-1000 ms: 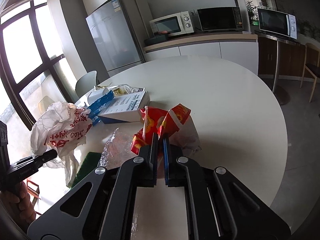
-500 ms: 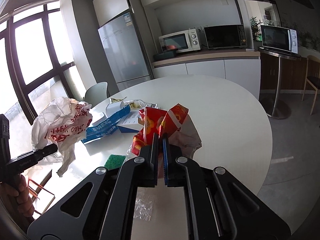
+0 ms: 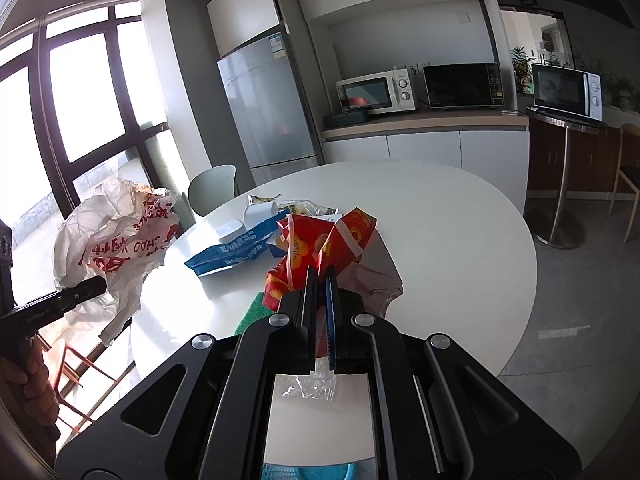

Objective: Collect trash
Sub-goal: 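Carry both bags down over the blue wastebasket with both tools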

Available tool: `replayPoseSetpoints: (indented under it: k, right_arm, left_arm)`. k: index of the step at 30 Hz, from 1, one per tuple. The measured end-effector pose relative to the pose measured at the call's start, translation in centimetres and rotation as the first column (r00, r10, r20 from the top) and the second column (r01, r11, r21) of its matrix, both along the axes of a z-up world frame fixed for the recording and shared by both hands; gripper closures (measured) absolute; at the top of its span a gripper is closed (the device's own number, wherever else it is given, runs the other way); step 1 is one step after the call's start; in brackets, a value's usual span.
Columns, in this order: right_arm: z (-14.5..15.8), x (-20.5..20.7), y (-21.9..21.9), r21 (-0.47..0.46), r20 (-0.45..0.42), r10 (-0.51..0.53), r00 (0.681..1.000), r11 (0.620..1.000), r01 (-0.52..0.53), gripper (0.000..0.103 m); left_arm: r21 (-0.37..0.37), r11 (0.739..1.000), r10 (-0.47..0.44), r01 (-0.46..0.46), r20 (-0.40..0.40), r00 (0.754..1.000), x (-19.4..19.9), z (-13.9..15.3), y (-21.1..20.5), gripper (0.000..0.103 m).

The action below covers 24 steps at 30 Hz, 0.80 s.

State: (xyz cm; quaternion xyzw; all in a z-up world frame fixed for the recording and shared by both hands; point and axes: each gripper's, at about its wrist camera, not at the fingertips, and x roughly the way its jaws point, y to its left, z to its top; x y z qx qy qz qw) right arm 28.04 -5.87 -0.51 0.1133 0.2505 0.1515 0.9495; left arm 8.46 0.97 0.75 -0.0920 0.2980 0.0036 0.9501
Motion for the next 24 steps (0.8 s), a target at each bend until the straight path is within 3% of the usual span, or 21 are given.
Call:
replayPoseSetpoints:
  k: [13, 24]
  right_arm:
    - [1.7, -5.0, 1.4, 0.01, 0.025, 0.093, 0.995, 0.996, -0.094, 0.1]
    - [1.3, -10.0, 2.7, -0.01, 0.022, 0.143, 0.989, 0.99, -0.143, 0.1]
  left_arm:
    - [0.026, 0.999, -0.047, 0.047, -0.008, 0.999, -4.4, -0.3, -0.7, 0.097]
    - [0.034, 0.999, -0.037, 0.038, -0.011, 0.999, -8.8, -1.0, 0.3, 0.097]
